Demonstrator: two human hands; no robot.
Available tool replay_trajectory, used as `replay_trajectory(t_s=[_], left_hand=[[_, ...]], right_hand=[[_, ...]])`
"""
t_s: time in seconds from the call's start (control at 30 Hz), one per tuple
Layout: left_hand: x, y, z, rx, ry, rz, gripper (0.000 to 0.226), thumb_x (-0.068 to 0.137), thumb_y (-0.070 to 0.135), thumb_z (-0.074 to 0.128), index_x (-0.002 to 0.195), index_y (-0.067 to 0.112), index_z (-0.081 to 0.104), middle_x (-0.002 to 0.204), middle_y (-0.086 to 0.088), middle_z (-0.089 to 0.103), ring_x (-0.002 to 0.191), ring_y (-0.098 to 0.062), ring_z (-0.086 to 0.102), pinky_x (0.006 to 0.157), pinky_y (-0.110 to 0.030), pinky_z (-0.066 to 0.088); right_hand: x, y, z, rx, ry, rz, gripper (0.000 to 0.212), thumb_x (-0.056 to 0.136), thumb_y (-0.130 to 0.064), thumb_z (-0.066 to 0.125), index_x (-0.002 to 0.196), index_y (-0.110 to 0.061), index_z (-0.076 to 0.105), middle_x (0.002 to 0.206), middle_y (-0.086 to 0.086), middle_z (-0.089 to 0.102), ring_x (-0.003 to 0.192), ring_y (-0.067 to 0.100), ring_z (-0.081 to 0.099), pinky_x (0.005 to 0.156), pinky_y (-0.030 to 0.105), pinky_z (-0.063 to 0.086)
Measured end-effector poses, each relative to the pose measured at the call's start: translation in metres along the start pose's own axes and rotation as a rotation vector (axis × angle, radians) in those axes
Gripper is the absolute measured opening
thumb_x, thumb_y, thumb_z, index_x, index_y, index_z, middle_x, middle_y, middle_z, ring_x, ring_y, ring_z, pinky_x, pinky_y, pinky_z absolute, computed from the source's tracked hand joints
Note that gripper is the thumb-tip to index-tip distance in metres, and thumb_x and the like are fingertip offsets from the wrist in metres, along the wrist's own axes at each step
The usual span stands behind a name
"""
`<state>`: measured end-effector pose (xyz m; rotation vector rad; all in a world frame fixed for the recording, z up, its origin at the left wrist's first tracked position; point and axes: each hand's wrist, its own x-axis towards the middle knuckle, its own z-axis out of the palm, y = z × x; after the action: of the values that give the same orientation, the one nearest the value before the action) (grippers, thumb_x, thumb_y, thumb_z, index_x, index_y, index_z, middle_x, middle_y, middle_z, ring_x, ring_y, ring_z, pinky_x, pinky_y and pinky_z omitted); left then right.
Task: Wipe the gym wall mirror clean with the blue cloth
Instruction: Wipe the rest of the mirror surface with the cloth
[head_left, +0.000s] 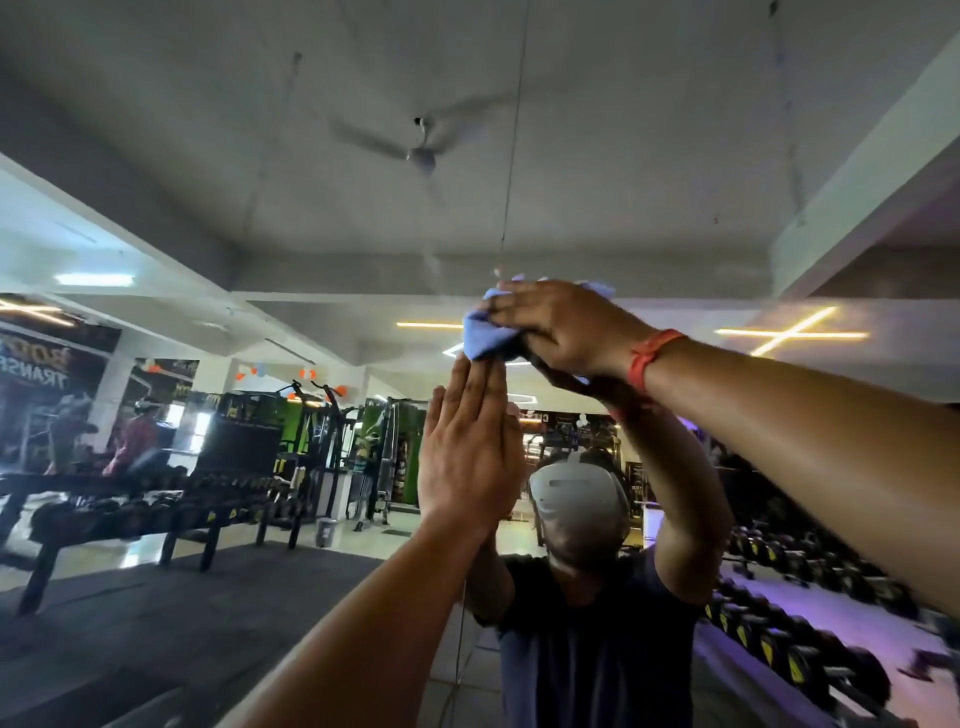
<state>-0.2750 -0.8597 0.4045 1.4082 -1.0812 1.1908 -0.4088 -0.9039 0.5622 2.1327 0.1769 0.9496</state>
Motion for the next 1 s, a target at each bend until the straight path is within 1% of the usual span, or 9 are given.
replay_trajectory(t_s=[0.07,0.23,0.37,0.43,0.6,0.77,0.83,0.93,1.0], left_hand=[[0.0,-0.002,0.0,0.008,0.011,0.009,0.06,0.105,0.038,0.024,0.163,0.024,0.017,0.171,0.008,0.008,0.157,-0.006,-0.004,0.129,-0.039,0.007],[-0.002,0.002,-0.005,0.026,-0.005,0.027,0.061,0.106,0.043,0.017,0.164,0.026,0.008,0.171,0.01,0.0,0.156,-0.003,-0.012,0.126,-0.031,-0.008],[-0.004,0.006,-0.007,0.056,0.009,0.023,0.064,0.104,0.042,0.015,0.164,0.02,0.015,0.172,0.004,0.007,0.158,-0.01,-0.003,0.129,-0.037,0.002],[-0.003,0.007,-0.008,0.067,-0.011,0.011,0.066,0.103,0.042,0.015,0.164,0.019,0.011,0.172,0.003,0.003,0.158,-0.012,-0.005,0.129,-0.039,0.002],[0.016,0.024,-0.007,0.077,-0.081,0.123,0.066,0.102,0.045,0.015,0.164,0.024,0.002,0.171,0.007,-0.003,0.157,-0.01,-0.011,0.128,-0.038,-0.003],[0.026,0.037,-0.001,0.045,-0.043,0.118,0.066,0.103,0.048,0.014,0.164,0.024,0.009,0.171,0.007,0.002,0.157,-0.01,-0.007,0.129,-0.043,0.004],[0.023,0.036,0.0,0.037,-0.024,0.129,0.065,0.103,0.048,0.015,0.164,0.024,0.011,0.171,0.008,0.004,0.158,-0.009,-0.006,0.129,-0.044,0.006],[0.021,0.038,0.003,0.034,-0.002,0.14,0.064,0.104,0.047,0.018,0.163,0.023,0.016,0.171,0.007,0.008,0.158,-0.009,-0.003,0.129,-0.044,0.008],[0.023,0.038,0.004,0.053,0.013,0.136,0.063,0.104,0.045,0.021,0.163,0.022,0.018,0.171,0.005,0.011,0.158,-0.01,-0.001,0.128,-0.044,0.009]], right_hand=[[-0.025,0.017,-0.017,-0.064,-0.01,0.027,0.056,0.085,-0.011,0.047,0.14,-0.008,0.061,0.145,0.013,0.059,0.139,0.029,0.051,0.122,0.028,0.025],[-0.092,0.005,0.003,-0.155,0.489,0.582,0.048,0.093,-0.012,0.048,0.139,-0.001,0.059,0.143,0.017,0.059,0.138,0.036,0.05,0.119,0.039,0.03],[-0.135,-0.017,0.019,-0.216,0.147,0.13,0.049,0.099,-0.019,0.047,0.146,-0.008,0.055,0.154,0.007,0.05,0.146,0.028,0.042,0.122,0.043,0.031],[-0.147,0.018,-0.01,-0.378,0.116,0.127,0.054,0.099,-0.024,0.041,0.149,-0.01,0.051,0.154,0.008,0.05,0.144,0.029,0.045,0.12,0.04,0.032],[-0.169,0.019,-0.012,-0.287,0.478,0.888,0.056,0.097,-0.024,0.038,0.149,-0.006,0.048,0.153,0.014,0.049,0.142,0.037,0.043,0.118,0.049,0.035],[-0.186,0.04,-0.034,-0.507,0.208,0.315,0.053,0.098,-0.025,0.044,0.146,-0.003,0.052,0.15,0.014,0.054,0.139,0.032,0.049,0.116,0.038,0.033],[-0.201,0.076,-0.061,-0.544,0.212,0.52,0.055,0.096,-0.023,0.039,0.146,-0.004,0.051,0.145,0.016,0.056,0.133,0.035,0.054,0.111,0.04,0.041],[-0.212,0.089,-0.066,-0.37,0.525,1.093,0.052,0.093,-0.018,0.035,0.141,-0.002,0.05,0.14,0.018,0.053,0.13,0.04,0.049,0.108,0.05,0.045],[-0.184,0.067,-0.043,-0.327,0.604,1.135,0.051,0.091,-0.019,0.038,0.139,-0.007,0.052,0.138,0.016,0.054,0.127,0.037,0.05,0.102,0.052,0.048]])
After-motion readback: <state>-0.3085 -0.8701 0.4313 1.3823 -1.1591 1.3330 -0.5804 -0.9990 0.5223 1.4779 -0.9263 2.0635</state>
